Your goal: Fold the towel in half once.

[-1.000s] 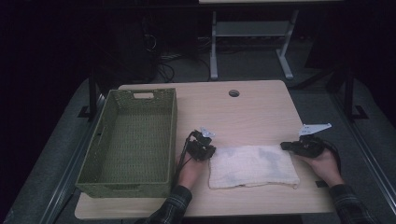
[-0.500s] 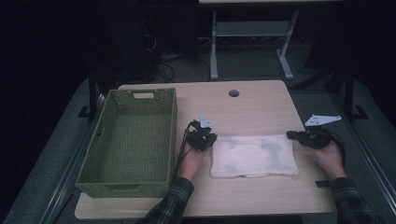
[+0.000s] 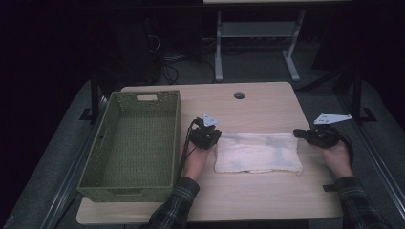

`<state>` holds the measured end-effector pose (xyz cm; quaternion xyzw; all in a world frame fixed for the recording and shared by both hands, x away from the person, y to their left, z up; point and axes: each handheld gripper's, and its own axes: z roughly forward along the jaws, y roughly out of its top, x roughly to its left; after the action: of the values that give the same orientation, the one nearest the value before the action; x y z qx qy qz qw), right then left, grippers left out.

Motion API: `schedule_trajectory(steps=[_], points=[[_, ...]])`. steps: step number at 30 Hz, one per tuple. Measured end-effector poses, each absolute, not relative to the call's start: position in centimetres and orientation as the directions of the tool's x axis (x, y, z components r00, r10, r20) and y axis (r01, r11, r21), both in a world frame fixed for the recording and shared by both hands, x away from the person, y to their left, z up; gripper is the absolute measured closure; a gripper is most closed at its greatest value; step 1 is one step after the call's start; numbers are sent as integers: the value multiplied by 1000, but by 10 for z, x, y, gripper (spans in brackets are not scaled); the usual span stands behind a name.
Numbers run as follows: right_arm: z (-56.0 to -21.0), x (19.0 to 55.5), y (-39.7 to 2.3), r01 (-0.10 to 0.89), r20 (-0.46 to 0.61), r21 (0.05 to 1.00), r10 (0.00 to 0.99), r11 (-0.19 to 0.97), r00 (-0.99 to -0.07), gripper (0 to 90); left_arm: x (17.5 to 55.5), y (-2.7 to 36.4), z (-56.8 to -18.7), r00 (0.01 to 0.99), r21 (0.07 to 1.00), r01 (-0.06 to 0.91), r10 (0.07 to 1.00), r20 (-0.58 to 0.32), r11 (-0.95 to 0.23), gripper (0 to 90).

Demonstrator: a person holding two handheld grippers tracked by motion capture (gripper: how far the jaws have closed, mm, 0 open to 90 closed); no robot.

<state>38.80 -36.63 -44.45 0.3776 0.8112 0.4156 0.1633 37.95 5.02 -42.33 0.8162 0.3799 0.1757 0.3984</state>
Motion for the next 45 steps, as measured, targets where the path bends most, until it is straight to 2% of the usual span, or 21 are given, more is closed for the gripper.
schedule_trajectory(steps=[25, 45], points=[[-444, 338, -369, 463, 57, 786, 698, 409, -714, 872, 332, 52, -421, 691, 768, 450, 722, 24, -456, 851], [-456, 301, -371, 476, 81, 762, 665, 438, -742, 866, 304, 49, -434, 744, 703, 447, 667, 52, -553, 847]])
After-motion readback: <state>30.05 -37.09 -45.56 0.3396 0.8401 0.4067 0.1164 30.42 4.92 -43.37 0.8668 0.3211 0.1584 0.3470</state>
